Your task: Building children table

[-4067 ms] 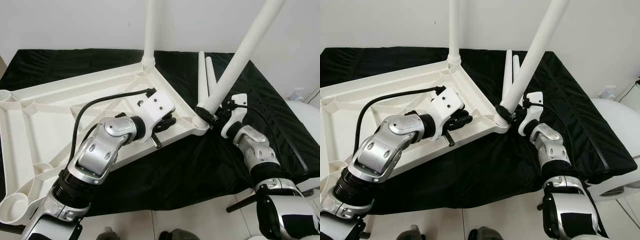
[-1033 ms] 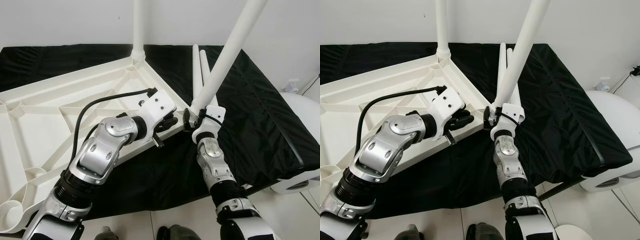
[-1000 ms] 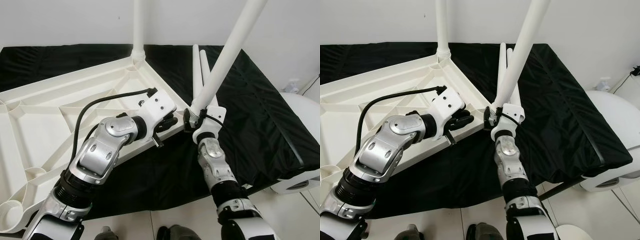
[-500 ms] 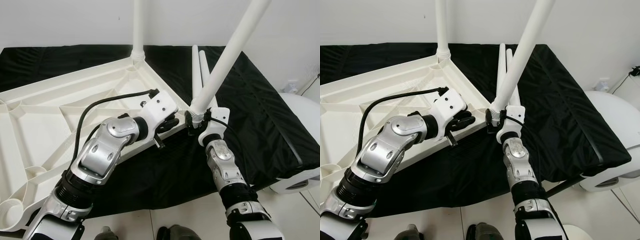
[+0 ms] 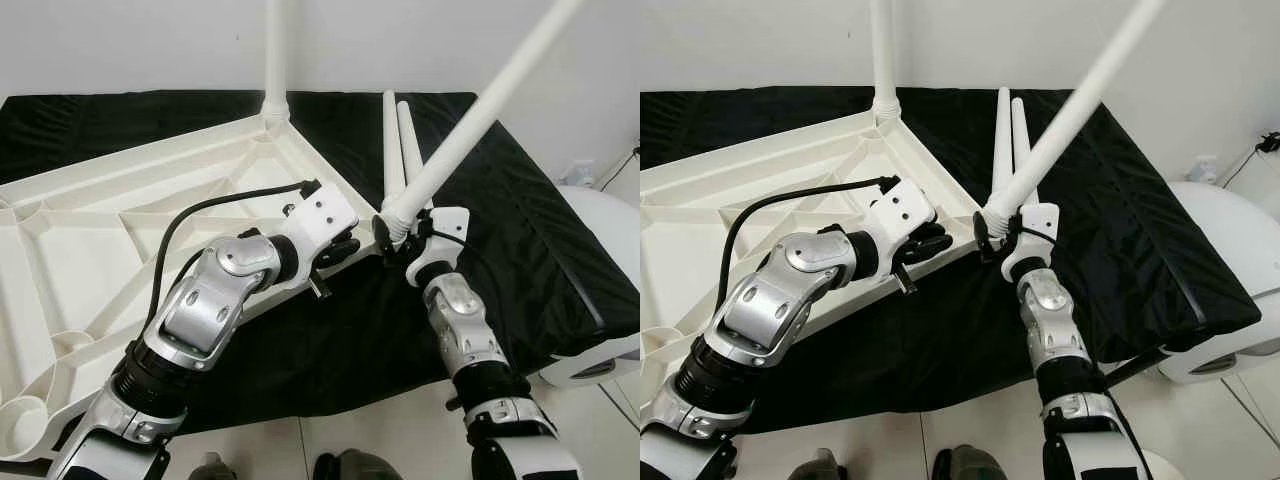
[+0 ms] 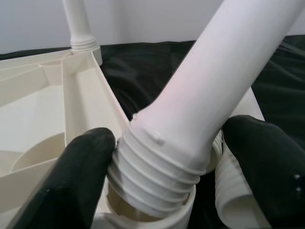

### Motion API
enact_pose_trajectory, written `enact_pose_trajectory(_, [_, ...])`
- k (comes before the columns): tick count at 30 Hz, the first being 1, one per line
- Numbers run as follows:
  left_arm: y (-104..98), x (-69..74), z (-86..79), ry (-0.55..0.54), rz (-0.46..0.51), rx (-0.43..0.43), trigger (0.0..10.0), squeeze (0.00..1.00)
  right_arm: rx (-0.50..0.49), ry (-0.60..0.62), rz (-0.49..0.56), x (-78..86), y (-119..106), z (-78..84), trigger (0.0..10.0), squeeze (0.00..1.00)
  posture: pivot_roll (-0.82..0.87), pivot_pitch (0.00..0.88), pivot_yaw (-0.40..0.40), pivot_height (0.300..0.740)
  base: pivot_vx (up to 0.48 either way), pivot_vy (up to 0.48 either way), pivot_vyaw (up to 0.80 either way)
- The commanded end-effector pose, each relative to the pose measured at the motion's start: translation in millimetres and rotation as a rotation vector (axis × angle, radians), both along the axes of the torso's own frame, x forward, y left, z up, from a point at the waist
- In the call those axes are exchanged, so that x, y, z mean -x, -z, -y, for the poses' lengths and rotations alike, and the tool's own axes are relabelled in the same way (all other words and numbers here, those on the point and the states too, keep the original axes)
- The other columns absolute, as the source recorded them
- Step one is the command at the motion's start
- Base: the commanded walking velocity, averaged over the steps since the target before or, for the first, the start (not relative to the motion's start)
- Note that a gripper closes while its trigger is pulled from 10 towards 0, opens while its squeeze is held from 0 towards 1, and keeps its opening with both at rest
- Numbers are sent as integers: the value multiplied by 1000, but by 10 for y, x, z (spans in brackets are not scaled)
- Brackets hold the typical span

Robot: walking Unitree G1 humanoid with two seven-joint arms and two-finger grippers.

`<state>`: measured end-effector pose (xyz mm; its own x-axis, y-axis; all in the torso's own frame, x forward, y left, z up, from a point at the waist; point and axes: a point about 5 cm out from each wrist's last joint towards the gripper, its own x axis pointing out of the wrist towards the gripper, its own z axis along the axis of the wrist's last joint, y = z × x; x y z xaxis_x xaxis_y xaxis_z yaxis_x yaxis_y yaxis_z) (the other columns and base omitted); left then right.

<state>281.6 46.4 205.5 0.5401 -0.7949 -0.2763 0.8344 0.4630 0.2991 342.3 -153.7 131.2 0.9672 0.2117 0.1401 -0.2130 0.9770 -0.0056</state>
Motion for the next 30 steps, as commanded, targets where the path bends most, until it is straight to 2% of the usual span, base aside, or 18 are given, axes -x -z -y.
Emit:
enact_pose_trajectory(1, [20, -15, 8, -22, 9, -6, 10000, 0, 1, -10, 27, -23, -53, 36, 0, 0, 16, 33, -73, 740, 0, 0, 0])
enact_pose_trajectory(4, [10, -13, 11, -24, 12, -1, 10000, 0, -16, -27, 45, -82, -130, 97, 0, 0, 19, 31, -75, 740, 0, 0, 0])
enact_pose_trajectory(15, [6, 0, -7, -30, 13, -2, 10000, 0, -5, 7, 35, -139, -153, 221, 0, 0, 25, 30, -75, 740, 0, 0, 0])
enact_pose_trajectory(16, [5, 1, -8, -29, 13, -2, 10000, 0, -4, 7, 33, -141, -149, 226, 4784, 0, 25, 30, -75, 740, 0, 0, 0])
enact_pose_trajectory(17, [6, 2, -10, -29, 13, -2, 10000, 0, -4, 7, 31, -141, -143, 229, 10000, 0, 25, 29, -75, 740, 0, 0, 0])
enact_pose_trajectory(30, [57, 12, -10, -24, 1, -14, 10000, 0, -9, 18, 45, -121, -123, 241, 10000, 0, 20, 34, -69, 740, 0, 0, 0])
